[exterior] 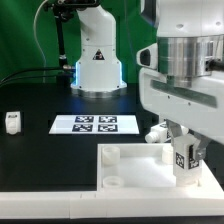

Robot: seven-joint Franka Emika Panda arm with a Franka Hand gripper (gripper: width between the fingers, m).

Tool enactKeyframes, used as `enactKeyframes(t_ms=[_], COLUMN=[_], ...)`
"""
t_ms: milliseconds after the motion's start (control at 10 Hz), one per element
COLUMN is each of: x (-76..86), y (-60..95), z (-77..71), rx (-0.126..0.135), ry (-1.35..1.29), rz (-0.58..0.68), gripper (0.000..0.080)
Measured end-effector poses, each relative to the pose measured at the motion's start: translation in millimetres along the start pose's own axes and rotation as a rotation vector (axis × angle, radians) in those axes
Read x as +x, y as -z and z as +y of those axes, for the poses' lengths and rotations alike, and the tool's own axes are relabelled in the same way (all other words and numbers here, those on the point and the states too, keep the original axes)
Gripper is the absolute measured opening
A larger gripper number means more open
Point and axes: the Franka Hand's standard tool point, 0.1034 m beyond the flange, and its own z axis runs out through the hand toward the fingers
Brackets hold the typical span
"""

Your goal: Assemble one leg

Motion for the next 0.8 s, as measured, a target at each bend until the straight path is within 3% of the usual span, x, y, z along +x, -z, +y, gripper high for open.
enactKeyframes(t_ms=[100,200,300,400,500,700,800], x=[-0.1,-0.6,-0.4,-0.7,-3.5,-10.2,-9.0], y=[-0.3,-0.6,-0.7,-0.8,-1.5,-3.2,-3.4], z=[0.3,0.4,0.4,0.2,-1.9,-1.6,-1.4], rx=[0.002,0.002,0.002,0.003,0.020,0.028,0.026], ry=[-0.056,-0.058,-0.020,0.042,0.259,0.621,0.675], rz=[-0.002,-0.002,-0.002,0.004,0.017,0.018,0.020], gripper=[0.0284,0.0336,0.0473,0.0473,0.0608,0.0637,0.0647])
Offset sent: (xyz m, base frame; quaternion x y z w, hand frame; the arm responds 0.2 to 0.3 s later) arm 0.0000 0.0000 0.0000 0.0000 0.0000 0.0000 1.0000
